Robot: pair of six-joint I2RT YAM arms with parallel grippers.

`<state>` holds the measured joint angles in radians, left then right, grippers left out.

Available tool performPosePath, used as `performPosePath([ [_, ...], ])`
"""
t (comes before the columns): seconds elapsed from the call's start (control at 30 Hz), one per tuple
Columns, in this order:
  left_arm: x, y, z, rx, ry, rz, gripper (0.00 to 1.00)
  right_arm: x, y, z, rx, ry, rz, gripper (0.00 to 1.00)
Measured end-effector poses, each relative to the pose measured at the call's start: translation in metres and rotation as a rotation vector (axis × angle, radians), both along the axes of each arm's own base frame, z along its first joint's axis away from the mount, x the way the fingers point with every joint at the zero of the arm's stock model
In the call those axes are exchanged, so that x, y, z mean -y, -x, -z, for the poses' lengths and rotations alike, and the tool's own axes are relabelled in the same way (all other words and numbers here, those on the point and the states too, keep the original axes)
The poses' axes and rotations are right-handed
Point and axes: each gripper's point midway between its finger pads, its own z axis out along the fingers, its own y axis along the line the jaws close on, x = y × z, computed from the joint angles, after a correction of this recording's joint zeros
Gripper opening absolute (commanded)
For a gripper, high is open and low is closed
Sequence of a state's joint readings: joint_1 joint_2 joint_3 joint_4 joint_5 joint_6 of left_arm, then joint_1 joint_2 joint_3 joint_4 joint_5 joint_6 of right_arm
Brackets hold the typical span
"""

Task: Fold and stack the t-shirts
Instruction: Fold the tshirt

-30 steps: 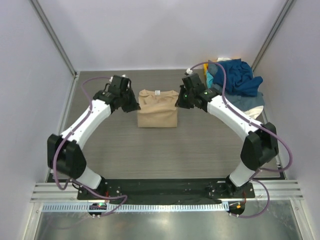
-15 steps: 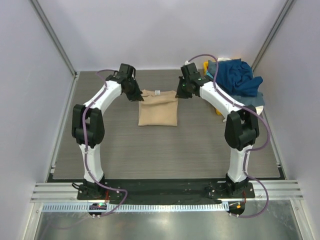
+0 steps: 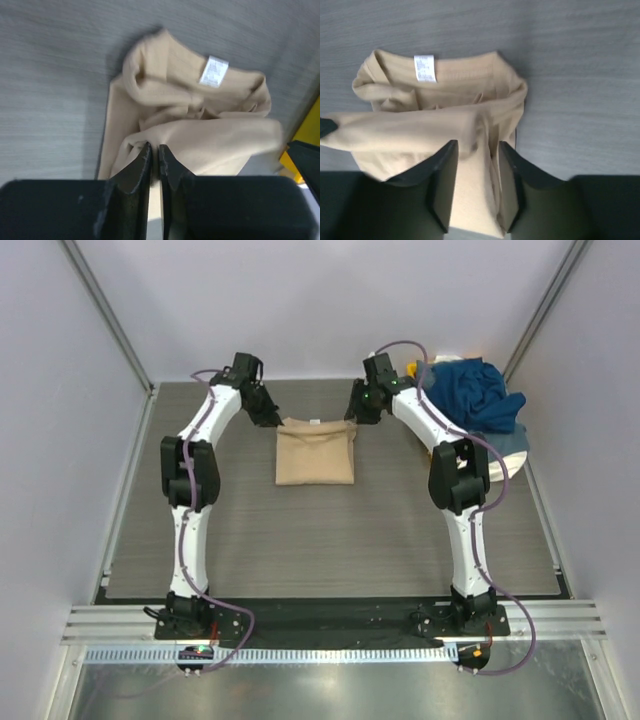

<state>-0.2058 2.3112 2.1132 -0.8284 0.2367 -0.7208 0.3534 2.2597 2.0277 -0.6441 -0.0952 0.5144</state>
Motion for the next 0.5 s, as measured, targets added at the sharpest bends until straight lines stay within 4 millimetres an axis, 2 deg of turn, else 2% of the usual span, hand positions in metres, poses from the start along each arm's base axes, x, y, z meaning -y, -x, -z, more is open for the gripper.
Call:
performPosePath([
  [0.03,-0.004,-0.008,0.002,0.0,0.001,-0.01,0.32,0.002,-0.008,-0.002,0.011,0.0,-0.004,0.56],
  [0.07,-0.008,-0.015,0.003,0.003,-0.003,-0.013,0.43,0.004,-0.016,-0.005,0.023,-0.003,-0.01,0.63],
  [0.13,-0.015,-0.036,0.003,0.02,0.02,-0.034,0.52,0.01,-0.041,-0.016,0.067,-0.017,-0.011,0.67],
  [0.2,-0.024,-0.054,-0.003,0.043,0.054,-0.051,0.57,0.021,-0.065,-0.033,0.126,-0.038,-0.003,0.68],
  [0.27,-0.034,-0.067,-0.012,0.079,0.082,-0.069,0.61,0.037,-0.076,-0.046,0.159,-0.048,0.009,0.67],
  [0.37,-0.048,-0.063,-0.03,0.1,0.101,-0.09,0.6,0.058,-0.072,-0.061,0.175,-0.05,0.023,0.66],
  [0.4,-0.052,-0.058,-0.036,0.106,0.101,-0.096,0.59,0.061,-0.063,-0.062,0.164,-0.045,0.023,0.65],
  [0.47,-0.054,-0.044,-0.049,0.106,0.104,-0.096,0.56,0.058,-0.043,-0.065,0.144,-0.041,0.005,0.64],
  [0.5,-0.053,-0.039,-0.059,0.123,0.105,-0.086,0.55,0.046,-0.033,-0.067,0.144,-0.042,-0.021,0.62],
])
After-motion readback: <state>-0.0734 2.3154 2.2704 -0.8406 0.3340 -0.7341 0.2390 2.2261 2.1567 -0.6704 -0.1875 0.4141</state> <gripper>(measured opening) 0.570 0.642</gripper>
